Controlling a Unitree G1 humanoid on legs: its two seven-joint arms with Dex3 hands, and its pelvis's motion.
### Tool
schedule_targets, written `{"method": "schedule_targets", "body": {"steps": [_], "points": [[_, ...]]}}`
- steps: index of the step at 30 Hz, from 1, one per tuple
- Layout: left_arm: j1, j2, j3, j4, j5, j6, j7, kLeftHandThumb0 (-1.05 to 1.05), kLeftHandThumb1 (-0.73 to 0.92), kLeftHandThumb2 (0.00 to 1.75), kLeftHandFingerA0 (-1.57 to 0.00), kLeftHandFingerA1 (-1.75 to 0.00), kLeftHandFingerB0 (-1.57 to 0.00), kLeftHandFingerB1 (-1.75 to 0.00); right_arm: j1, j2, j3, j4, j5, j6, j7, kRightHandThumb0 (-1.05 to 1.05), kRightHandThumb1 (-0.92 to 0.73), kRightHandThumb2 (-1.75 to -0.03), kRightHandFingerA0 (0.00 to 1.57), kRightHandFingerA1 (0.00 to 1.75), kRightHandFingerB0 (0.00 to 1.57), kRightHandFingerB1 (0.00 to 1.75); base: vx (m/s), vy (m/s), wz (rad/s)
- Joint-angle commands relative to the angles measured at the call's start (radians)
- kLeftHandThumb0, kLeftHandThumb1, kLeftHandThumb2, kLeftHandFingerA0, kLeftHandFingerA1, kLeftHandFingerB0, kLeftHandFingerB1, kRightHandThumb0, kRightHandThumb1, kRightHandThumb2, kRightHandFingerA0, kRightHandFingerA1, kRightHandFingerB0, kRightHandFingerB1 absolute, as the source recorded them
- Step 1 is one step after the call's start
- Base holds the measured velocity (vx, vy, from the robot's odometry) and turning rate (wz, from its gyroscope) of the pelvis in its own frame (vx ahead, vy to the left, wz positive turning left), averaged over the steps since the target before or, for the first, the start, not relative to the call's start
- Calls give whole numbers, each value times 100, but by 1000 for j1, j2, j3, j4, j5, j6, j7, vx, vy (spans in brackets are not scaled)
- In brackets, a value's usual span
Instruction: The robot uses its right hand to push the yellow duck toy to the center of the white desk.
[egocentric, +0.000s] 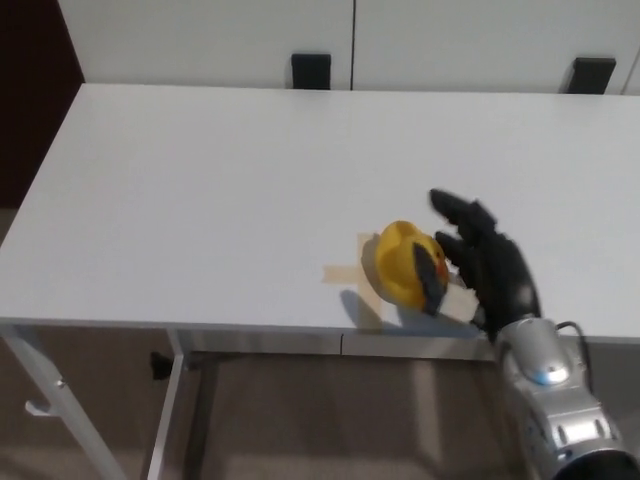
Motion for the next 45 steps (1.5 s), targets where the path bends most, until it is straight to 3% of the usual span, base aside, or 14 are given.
{"method": "schedule_targets", "body": {"steps": [1, 3, 5, 7, 11, 12, 25, 30, 31, 33, 34, 38, 39, 45], "points": [[11, 25, -2, 2, 13, -34, 4, -13, 71, 65, -89, -64, -87, -56, 29, -43, -55, -102, 87, 52, 95, -89, -92, -78, 4, 39, 9, 33, 0, 0, 0], [13, 29, -9, 5, 22, -34, -1, -12, 70, 66, -87, -60, -89, -58, 48, -61, -93, -156, 125, 76, 118, -86, -78, -117, 4, 43, 8, 40, 0, 0, 0], [13, 27, -9, 7, 21, -33, -1, -12, 70, 66, -87, -60, -89, -58, 59, -64, -100, -172, 126, 85, 123, -86, -78, -117, 4, 43, 8, 40, 0, 0, 0], [22, 23, -10, 5, 18, -32, -2, -10, 68, 66, -89, -58, -84, -57, 95, -93, -101, -202, 110, 78, 143, -89, -92, -76, 4, 40, 11, 35, 0, 0, 0], [29, 16, -5, 4, 12, -41, -4, -10, 67, 67, -88, -65, -88, -59, 131, -150, -114, -251, 85, 48, 142, -86, -92, -79, 6, 40, 11, 33, 0, 0, 0], [32, 17, -8, 2, 14, -47, -4, -8, 68, 71, -86, -61, -87, -59, 138, -187, -125, -267, 81, 45, 152, -88, -78, -120, 0, 29, 10, 27, 0, 0, 0], [38, 12, 5, 1, 1, -43, 2, -11, 66, 71, -91, -73, -95, -61, 303, -718, -548, -400, 229, 57, 320, -103, -82, -123, 0, 11, 0, 6, 0, 0, 0], [41, 16, 12, 3, -5, -50, -7, -11, 66, 76, -87, -68, -90, -61, 453, -812, -757, -310, 292, 2, 375, -105, -86, -130, 0, 44, 0, 29, 0, 0, 0], [41, 16, 13, 3, -5, -47, -5, -10, 69, 72, -88, -68, -92, -59, 496, -826, -791, -278, 283, -14, 371, -94, -92, -75, 0, 69, 0, 49, 0, 0, 0], [40, 15, 13, 3, -5, -46, -4, -10, 69, 72, -88, -68, -92, -59, 525, -835, -812, -257, 275, -26, 368, -94, -92, -75, 0, 69, 0, 49, 0, 0, 0], [38, 14, 14, 3, -5, -40, -2, -10, 70, 67, -86, -64, -92, -61, 579, -850, -843, -183, 261, -64, 366, -92, -74, -117, 1, 58, 7, 42, 0, 0, 0], [36, 15, 10, 5, 2, -42, -2, -12, 68, 68, -87, -64, -91, -61, 645, -862, -845, 14, 227, -135, 349, -87, -67, -107, 12, 71, 0, 44, 0, 0, 0], [35, 16, 8, 6, 5, -44, -3, -11, 68, 68, -87, -63, -91, -61, 659, -862, -830, 71, 208, -152, 333, -74, -83, -63, 2, 83, 0, 53, 0, 0, 0], [28, 19, -1, 5, 15, -35, -2, -7, 67, 72, -87, -63, -92, -60, 666, -781, -780, 310, 177, -178, 205, -28, -71, -61, 38, 76, 22, 55, 0, 0, 0]]}}
